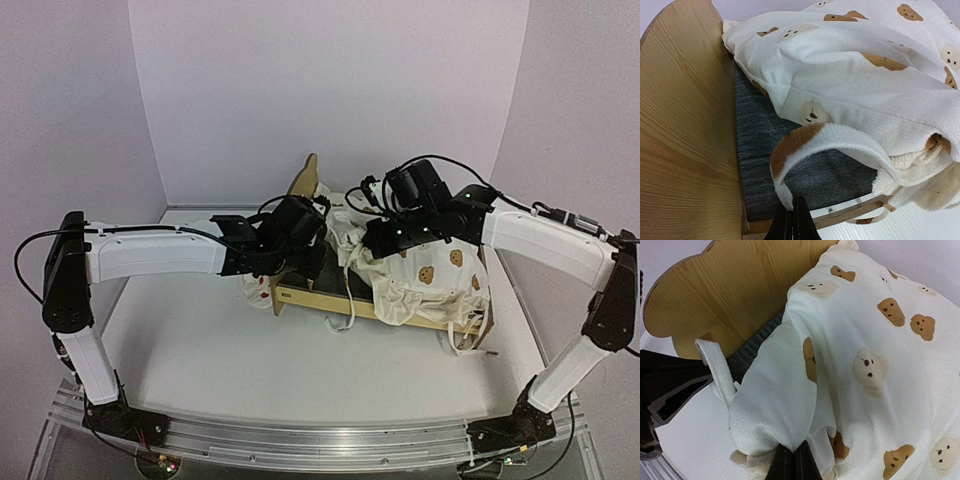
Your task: Set up the pet bed
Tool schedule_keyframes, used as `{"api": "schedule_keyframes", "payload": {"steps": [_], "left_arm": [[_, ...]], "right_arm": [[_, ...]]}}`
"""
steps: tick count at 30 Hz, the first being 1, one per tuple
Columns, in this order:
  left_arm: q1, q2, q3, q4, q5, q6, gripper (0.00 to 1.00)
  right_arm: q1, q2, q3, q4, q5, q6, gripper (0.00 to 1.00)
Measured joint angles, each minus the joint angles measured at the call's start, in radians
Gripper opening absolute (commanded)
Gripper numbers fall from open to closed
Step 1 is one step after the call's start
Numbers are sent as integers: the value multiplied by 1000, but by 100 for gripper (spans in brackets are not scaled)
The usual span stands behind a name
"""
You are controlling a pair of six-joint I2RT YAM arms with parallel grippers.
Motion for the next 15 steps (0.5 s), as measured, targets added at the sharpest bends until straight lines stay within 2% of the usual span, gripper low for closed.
{"api": "schedule_keyframes", "payload": {"steps": [6,15], "left_arm": [[0,9,6,-5,-23,-15,0],[1,124,79,-28,-61,-25,0]], "right_arm": [[0,7,2,0,12,0,0],[0,44,14,3,44,-5,0]]}}
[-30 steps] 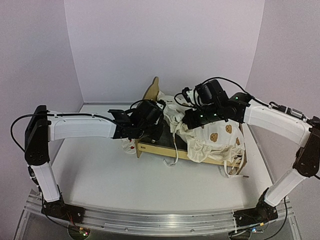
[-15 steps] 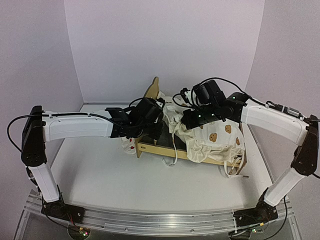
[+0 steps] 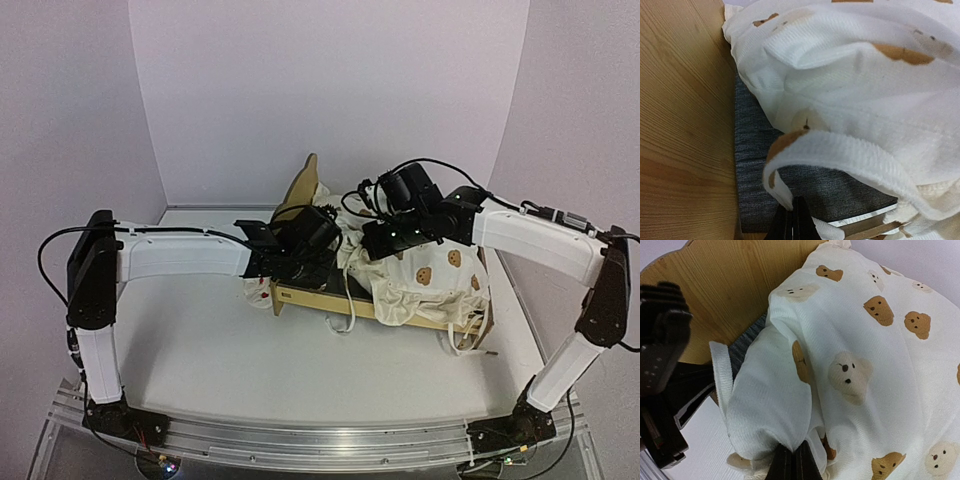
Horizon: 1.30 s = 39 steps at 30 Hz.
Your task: Set up the pet bed
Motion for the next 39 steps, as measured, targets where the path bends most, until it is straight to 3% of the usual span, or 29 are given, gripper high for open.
{"api": "schedule_keyframes", "payload": {"steps": [10,22,39], "left_arm": [[24,69,29,-30,15,-19,0],[19,125,103,-7,221,-68,0],[-2,145,159,27,450,-168,0]], "right_arm": [[0,26,17,0,121,-28,0],[0,26,0,4,262,-75,0],[-41,-11,-56,14,285,-93,0]]}}
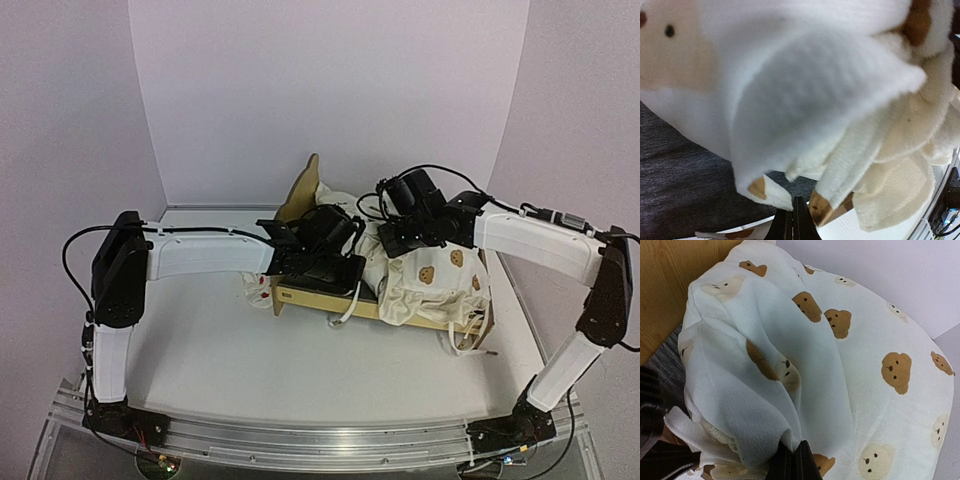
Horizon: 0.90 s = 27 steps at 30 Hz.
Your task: Set up the pet bed
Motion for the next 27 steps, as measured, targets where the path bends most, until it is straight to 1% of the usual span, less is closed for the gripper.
{"api": "schedule_keyframes", "payload": {"steps": [7,14,20,24,27], "left_arm": [[-19,1,31,-4,0,-32,0],[-6,-3,29,-92,-174,-56,0],[62,-36,-10,-179,-292,-82,0],[104,-85,-39,-203,-324,-82,0],[105,-124,-37,-216,-326,-80,0]], "right_arm": [[-29,-28,-2,0,-11,0,0],[-31,-23,6,-3,-110,7,0],[-31,23,65,-8,-198,20,0],[-31,50,102,-14,-239,24,0],[-31,62,120,-19,-251,27,0]]}}
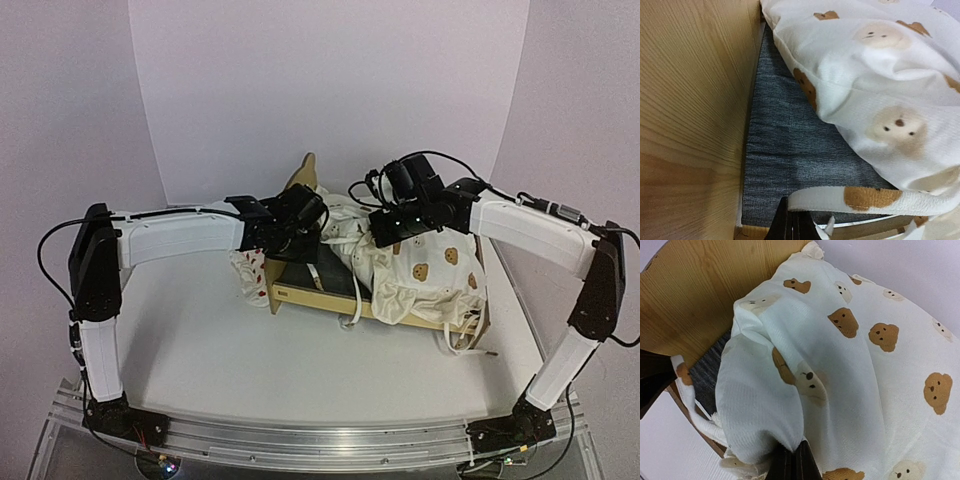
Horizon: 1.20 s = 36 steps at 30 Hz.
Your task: Set up the pet bed
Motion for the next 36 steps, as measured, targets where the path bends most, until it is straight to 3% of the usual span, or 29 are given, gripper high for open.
{"api": "schedule_keyframes", "payload": {"steps": [25,36], "left_arm": [[-52,-30,160,-102,154,15,0],[-46,47,204,-149,163,-4,0]], "right_arm": [[0,-13,-6,-32,94,-5,0],[0,-13,-16,-32,120,-13,0]]}}
